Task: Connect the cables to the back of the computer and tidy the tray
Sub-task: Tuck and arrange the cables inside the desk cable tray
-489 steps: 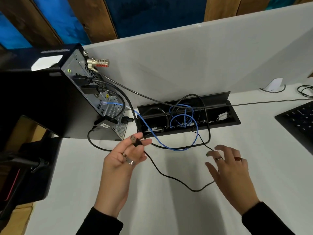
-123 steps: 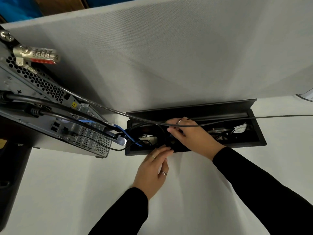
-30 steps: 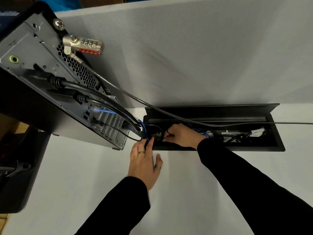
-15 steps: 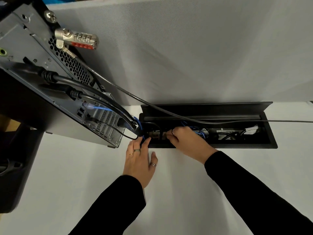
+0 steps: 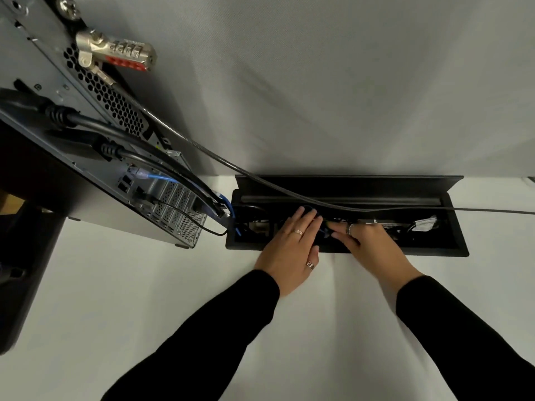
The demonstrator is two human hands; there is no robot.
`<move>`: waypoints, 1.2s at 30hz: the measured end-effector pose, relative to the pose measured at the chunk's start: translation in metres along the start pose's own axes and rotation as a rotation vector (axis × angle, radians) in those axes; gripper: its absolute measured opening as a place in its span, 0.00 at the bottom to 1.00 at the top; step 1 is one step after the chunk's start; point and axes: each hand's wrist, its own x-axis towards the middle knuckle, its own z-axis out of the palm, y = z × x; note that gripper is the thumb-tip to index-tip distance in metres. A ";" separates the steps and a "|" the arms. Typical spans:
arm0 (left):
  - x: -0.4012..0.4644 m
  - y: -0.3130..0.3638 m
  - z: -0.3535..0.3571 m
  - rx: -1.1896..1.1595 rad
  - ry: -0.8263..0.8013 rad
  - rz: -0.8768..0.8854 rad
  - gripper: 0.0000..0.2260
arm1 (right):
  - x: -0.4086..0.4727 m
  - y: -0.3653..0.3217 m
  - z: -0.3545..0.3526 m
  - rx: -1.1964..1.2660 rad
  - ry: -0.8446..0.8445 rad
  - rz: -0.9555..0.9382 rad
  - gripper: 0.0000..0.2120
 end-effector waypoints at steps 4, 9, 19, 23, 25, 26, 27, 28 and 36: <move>0.013 -0.013 0.004 0.086 -0.159 0.020 0.24 | 0.014 0.002 -0.009 0.056 -0.175 0.060 0.12; 0.013 -0.019 0.006 0.031 -0.072 0.039 0.24 | 0.035 0.012 -0.017 0.072 -0.511 0.128 0.11; 0.025 -0.013 0.000 0.157 -0.223 -0.033 0.31 | 0.069 0.010 -0.006 -0.215 -0.808 0.177 0.07; 0.034 -0.008 0.002 0.216 -0.225 -0.061 0.23 | 0.073 0.011 0.008 -0.256 -0.785 0.190 0.09; 0.034 -0.009 0.004 0.212 -0.178 -0.080 0.24 | 0.073 0.015 0.007 -0.203 -0.770 0.197 0.07; 0.031 -0.010 0.006 0.183 -0.134 -0.075 0.25 | 0.071 0.017 0.005 -0.133 -0.765 0.195 0.06; 0.028 -0.012 0.008 0.152 -0.084 -0.059 0.27 | 0.069 0.019 0.002 -0.044 -0.742 0.186 0.06; 0.024 -0.013 0.009 0.111 -0.035 -0.039 0.28 | 0.064 0.022 -0.003 0.046 -0.695 0.176 0.06; 0.014 -0.019 0.022 -0.073 0.222 -0.056 0.17 | 0.024 0.031 -0.014 0.048 -0.228 0.194 0.15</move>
